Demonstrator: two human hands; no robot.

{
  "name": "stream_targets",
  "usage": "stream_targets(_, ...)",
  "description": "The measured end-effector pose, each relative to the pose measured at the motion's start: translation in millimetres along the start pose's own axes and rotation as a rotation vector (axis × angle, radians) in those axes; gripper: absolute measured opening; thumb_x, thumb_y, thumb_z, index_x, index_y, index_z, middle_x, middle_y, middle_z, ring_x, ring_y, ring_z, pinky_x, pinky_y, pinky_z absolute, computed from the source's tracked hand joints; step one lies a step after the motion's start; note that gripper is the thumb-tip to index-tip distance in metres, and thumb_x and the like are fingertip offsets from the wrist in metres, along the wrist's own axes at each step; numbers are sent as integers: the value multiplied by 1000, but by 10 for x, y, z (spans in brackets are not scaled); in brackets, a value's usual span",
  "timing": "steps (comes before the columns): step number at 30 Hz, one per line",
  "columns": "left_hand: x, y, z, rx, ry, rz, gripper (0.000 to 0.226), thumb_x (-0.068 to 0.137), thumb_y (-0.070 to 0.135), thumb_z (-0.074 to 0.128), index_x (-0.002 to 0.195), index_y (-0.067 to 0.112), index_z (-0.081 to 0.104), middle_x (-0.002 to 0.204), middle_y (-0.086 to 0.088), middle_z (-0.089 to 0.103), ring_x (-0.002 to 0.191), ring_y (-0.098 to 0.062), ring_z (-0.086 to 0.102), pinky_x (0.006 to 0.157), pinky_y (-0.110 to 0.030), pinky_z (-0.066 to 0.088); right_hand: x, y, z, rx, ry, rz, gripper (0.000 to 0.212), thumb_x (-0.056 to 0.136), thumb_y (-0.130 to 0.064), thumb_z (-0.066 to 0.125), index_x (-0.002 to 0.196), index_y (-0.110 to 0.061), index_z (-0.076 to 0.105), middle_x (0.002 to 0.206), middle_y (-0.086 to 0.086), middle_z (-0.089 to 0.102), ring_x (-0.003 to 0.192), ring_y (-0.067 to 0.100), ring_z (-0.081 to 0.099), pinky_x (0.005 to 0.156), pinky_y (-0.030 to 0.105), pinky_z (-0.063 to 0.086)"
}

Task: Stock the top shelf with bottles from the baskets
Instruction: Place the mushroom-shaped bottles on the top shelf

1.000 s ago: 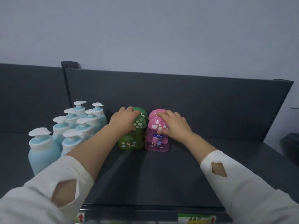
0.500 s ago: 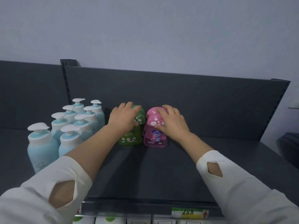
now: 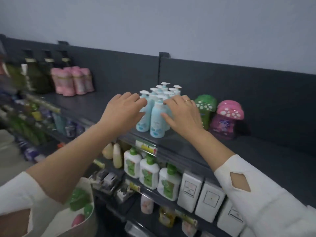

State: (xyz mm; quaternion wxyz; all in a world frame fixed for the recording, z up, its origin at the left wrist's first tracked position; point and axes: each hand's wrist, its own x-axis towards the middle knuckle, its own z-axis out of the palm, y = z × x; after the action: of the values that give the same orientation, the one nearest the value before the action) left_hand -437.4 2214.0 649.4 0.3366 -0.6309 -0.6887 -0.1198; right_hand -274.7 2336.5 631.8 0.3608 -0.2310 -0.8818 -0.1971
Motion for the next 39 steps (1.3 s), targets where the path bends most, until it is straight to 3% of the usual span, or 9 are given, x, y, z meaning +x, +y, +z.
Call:
stream_targets(5,-1077,-928,-249,171,-215,-212,21,80,25,65,96,12,62,88,-9,62,86,-33,60,67,-39,46,363,-1286,289,272,76,-282,33,83,-38,51,98,-13,66,89,5,64,76,28,60,59,34,51)
stream_targets(8,-1694,-1404,-257,193,-300,-325,18,83,25,60,94,12,63,91,-10,62,89,-34,60,68,-39,44,515,-2114,633,358,-2,-415,35,83,-41,48,96,-14,66,86,4,63,74,27,60,56,35,51)
stream_targets(11,-2242,-1842,-124,223,-445,-417,27,92,33,47,114,20,56,111,-4,57,109,-28,53,82,-36,39,612,-2909,1036,433,-130,-493,36,80,-42,46,93,-15,65,83,5,63,73,28,61,54,37,52)
stream_targets(15,-2831,-2380,212,194,-552,-518,30,93,33,46,120,23,54,118,-2,57,113,-25,51,87,-36,42,634,-3682,1582,478,-284,-543,24,76,-32,68,90,-13,64,82,7,62,72,31,61,52,36,50)
stream_targets(17,-3067,-2569,438,137,-613,-574,30,93,33,46,120,22,54,120,-2,56,114,-25,51,88,-36,41,601,-3919,1862,490,-370,-561,27,75,-31,72,93,-12,65,85,9,63,76,32,62,55,38,52)
stream_targets(21,-3419,-2790,935,57,-729,-619,31,94,36,46,121,22,52,120,-2,56,116,-24,50,91,-35,39,474,-4206,2449,504,-528,-557,27,86,-33,58,107,-16,60,103,6,62,96,29,58,72,39,49)
stream_targets(29,-4024,-2922,2030,-35,-958,-725,34,91,34,45,123,24,50,124,1,55,118,-23,49,88,-30,39,106,-4493,3664,513,-843,-572,34,94,-33,47,126,-20,51,123,4,53,113,27,49,85,38,43)
stream_targets(35,-4541,-2883,2649,-153,-1129,-900,38,95,29,42,133,22,43,125,-6,52,120,-27,48,90,-35,43,-261,-4712,4457,527,-1075,-620,38,93,-38,50,126,-21,51,128,2,52,121,25,46,93,38,43)
stream_targets(39,-4974,-2774,2906,-221,-1157,-1125,36,92,23,48,128,18,46,122,-8,51,114,-29,51,86,-39,47,-421,-5105,4802,566,-1148,-717,44,93,-36,53,132,-18,46,132,5,49,123,27,44,95,39,42)
